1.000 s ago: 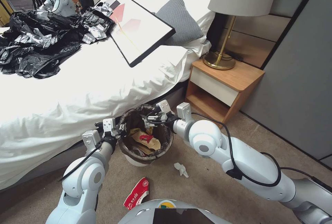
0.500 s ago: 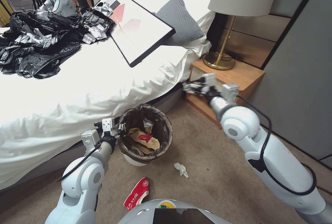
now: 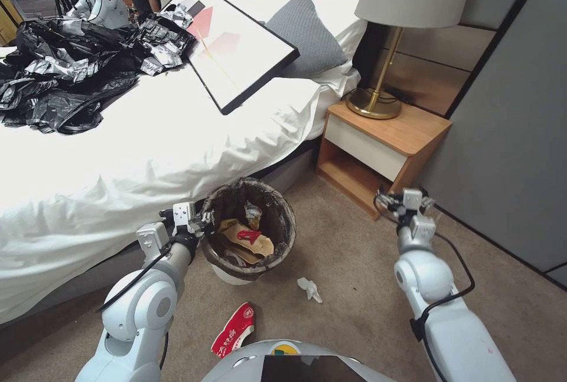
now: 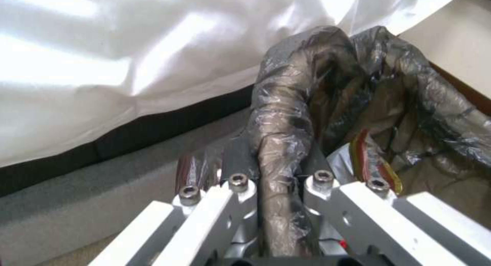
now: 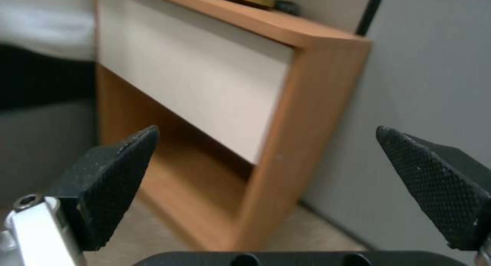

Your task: Pick up the trash bin, then pick up the garbage from the floor and place it into the trash bin.

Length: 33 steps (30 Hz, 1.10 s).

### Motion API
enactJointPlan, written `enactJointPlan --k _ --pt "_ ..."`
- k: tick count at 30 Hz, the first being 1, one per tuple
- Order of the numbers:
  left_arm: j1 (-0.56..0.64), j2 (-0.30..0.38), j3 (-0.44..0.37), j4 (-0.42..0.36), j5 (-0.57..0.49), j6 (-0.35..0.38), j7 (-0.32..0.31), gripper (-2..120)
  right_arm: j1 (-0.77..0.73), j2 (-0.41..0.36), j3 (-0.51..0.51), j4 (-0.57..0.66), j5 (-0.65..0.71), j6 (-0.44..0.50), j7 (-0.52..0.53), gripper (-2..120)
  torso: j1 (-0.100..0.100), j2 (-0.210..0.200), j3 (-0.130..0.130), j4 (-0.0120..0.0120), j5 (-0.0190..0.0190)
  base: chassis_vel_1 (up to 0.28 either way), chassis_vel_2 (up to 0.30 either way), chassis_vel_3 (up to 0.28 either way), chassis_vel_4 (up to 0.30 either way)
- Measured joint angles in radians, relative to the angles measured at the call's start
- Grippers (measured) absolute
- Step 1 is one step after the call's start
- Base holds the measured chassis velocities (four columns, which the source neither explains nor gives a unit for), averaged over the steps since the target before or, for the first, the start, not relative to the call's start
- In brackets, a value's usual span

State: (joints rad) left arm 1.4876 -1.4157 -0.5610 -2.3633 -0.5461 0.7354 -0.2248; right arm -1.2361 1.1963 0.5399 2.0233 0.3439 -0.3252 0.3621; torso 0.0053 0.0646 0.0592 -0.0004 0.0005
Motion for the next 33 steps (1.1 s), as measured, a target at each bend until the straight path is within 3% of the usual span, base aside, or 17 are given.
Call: enactJointPlan --k 2,4,5,33 --pt "0.002 0.002 -0.002 -0.003 -0.004 0.0 -0.003 5 -0.031 0.02 0.013 -0.018 -0.037 0.028 -0.008 100 0.0 0.0 0.0 -0.0001 0.0 0.0 0.0 0.0 0.0" --pt "0.008 0.013 -0.009 -0.014 -0.028 0.0 -0.02 5 -0.121 0.053 0.068 -0.144 -0.252 0.216 -0.059 100 0.0 0.0 0.0 -0.0004 -0.0003 0.0 0.0 0.0 0.0" --pt "0.008 0.012 -0.009 -0.016 -0.032 0.0 -0.023 5 -0.13 0.058 0.078 -0.162 -0.275 0.242 -0.065 100 0.0 0.0 0.0 -0.0003 -0.0007 0.0 0.0 0.0 0.0" --pt "0.021 0.009 -0.009 -0.022 -0.059 0.0 -0.041 5 -0.149 0.138 0.077 -0.193 -0.276 0.269 -0.062 100 0.0 0.0 0.0 0.0 -0.0008 0.001 0.001 0.001 0.002"
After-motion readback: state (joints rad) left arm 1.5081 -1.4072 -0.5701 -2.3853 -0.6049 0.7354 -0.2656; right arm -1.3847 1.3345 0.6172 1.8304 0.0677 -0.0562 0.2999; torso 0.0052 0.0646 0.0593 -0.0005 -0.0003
